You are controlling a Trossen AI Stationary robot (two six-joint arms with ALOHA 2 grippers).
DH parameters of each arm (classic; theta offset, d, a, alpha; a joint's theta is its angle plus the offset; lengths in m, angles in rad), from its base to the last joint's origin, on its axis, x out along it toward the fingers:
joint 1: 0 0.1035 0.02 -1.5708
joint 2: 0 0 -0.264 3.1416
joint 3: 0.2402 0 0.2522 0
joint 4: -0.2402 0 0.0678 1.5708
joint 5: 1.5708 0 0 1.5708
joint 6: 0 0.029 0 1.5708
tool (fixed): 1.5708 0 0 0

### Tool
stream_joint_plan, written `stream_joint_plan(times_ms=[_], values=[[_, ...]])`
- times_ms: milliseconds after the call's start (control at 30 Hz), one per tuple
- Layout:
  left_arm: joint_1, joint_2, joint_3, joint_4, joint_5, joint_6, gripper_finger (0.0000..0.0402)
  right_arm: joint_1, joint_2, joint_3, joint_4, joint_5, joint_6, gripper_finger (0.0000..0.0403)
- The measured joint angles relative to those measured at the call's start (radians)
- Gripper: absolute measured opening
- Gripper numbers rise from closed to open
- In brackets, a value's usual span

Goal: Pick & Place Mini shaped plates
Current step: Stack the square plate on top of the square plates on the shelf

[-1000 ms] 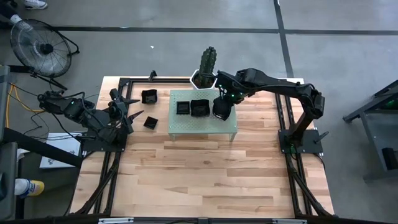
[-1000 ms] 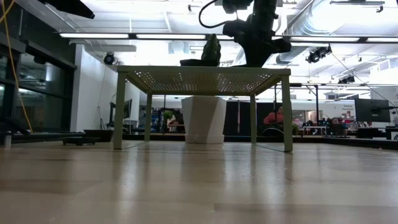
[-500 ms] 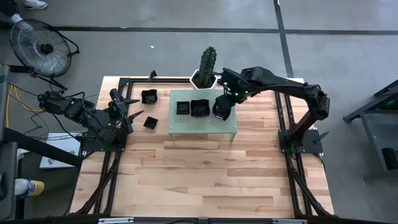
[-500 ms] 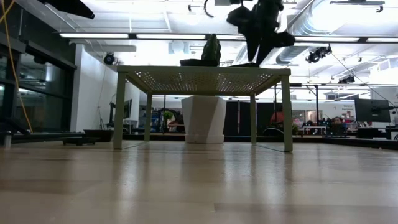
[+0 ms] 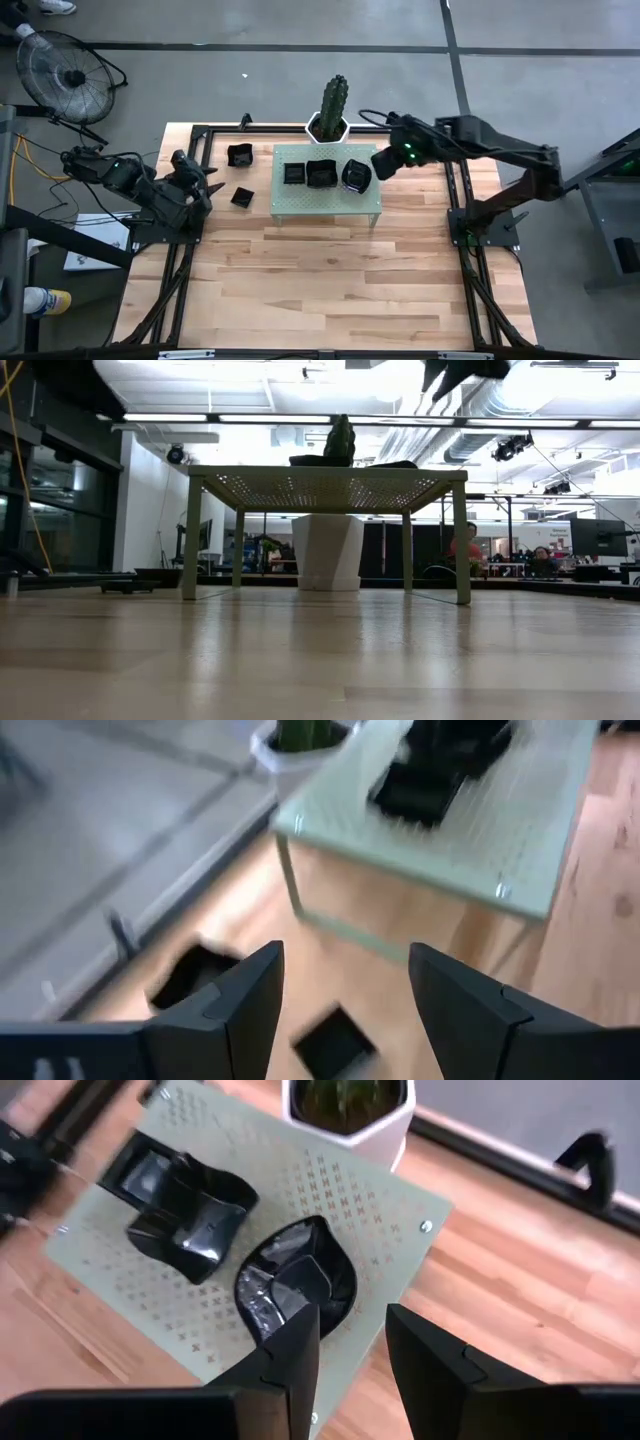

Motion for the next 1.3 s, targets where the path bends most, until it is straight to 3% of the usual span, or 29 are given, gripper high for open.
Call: stream_joint_plan(times_ms=[200,367,500,600,1000,1200,1300], values=[[0.000,0.000,0.000,-0.158,0.113,-0.268,0.0211,0.123,-0.063,0.000,-0.009,0.156,0.073,0.0114],[0.000,0.006,-0.004,-0.161,0.200,-0.353,0.0211,0.198,-0.077,0.000,-0.012,0.235,0.112,0.0114],[0.000,0.012,-0.075,-0.124,0.280,-0.434,0.0211,0.235,-0.077,0.000,-0.012,0.263,0.134,0.0114],[0.000,0.011,-0.165,0.003,0.355,-0.442,0.0211,0.253,-0.077,0.000,-0.012,0.268,0.135,0.0114],[0.000,0.020,-0.479,0.664,0.499,-0.435,0.0211,0.273,-0.077,0.000,-0.016,0.298,0.126,0.0114],[0.016,0.027,-0.507,0.773,0.503,-0.405,0.0211,0.273,-0.077,0.000,-0.016,0.298,0.114,0.0114],[0.089,0.027,-0.507,0.811,0.573,-0.341,0.0211,0.273,-0.077,0.000,-0.016,0.299,0.109,0.0114]])
